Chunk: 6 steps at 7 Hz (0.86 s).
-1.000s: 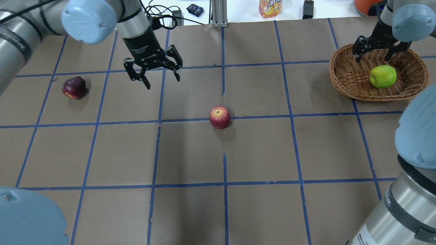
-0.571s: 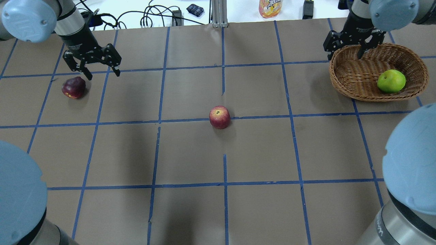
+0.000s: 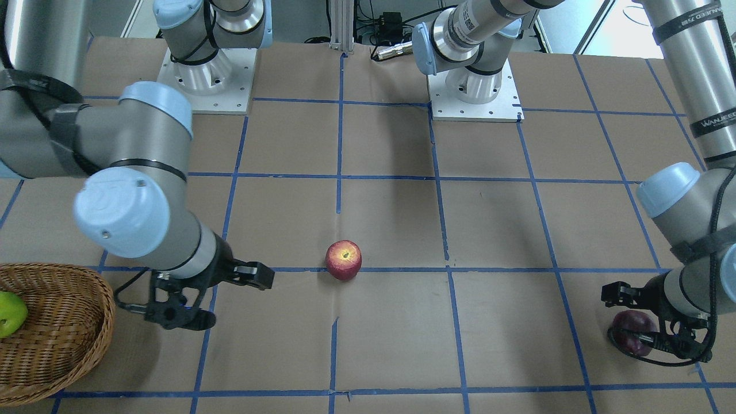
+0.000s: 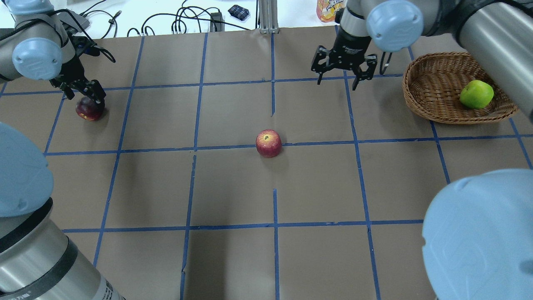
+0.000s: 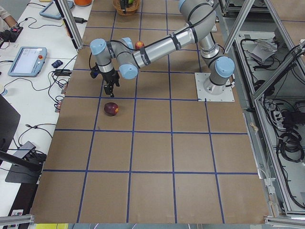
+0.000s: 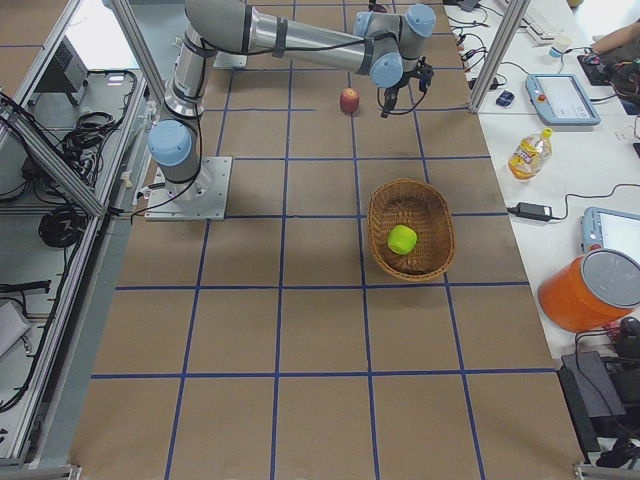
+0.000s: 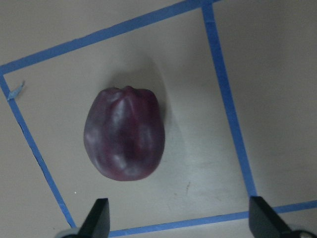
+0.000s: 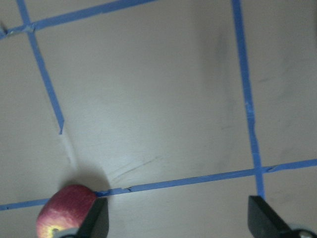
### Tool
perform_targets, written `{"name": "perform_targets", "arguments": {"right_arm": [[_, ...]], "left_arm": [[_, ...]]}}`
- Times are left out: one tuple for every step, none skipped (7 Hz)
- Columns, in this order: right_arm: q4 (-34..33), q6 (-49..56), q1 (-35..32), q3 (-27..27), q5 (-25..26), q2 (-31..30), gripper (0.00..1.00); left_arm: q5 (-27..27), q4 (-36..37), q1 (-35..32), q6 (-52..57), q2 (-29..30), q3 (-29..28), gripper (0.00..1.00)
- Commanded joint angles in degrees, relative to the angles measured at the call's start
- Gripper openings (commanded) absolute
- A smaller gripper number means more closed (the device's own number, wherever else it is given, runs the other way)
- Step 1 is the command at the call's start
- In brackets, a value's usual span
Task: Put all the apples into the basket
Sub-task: 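Grasp the red apple with the right gripper while the left grasps the dark apple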
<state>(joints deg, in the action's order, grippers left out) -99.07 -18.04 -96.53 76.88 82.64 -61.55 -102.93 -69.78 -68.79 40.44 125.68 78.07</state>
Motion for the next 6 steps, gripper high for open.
{"name": "perform_targets", "arguments": {"right_arm": [[0.02,-10.67,-7.95,0.28,-1.86,1.60,1.00],[-0.59,-13.66,-10.33,0.90,-1.95,2.74,1.00],[-1.20,-15.52,-12.61,1.60,-1.87,4.23,1.00],[-1.91,-15.62,-13.07,2.47,-2.04,4.94,1.00],[-2.09,-15.62,-13.25,3.27,-2.04,5.30,1.00],[-3.22,-15.62,-13.34,3.36,-1.96,6.09,1.00]], "left_arm": [[-0.25,1.57,0.58,4.19,3.25,-1.16,1.00],[-0.25,4.18,0.93,4.73,3.95,-1.16,1.00],[-0.34,5.78,1.20,6.13,4.48,-1.25,1.00],[-0.25,6.66,1.46,6.23,4.92,-1.25,1.00],[-0.16,6.67,1.55,6.23,5.19,-1.17,1.00],[-0.16,6.58,1.55,6.14,5.36,-1.08,1.00]]}}
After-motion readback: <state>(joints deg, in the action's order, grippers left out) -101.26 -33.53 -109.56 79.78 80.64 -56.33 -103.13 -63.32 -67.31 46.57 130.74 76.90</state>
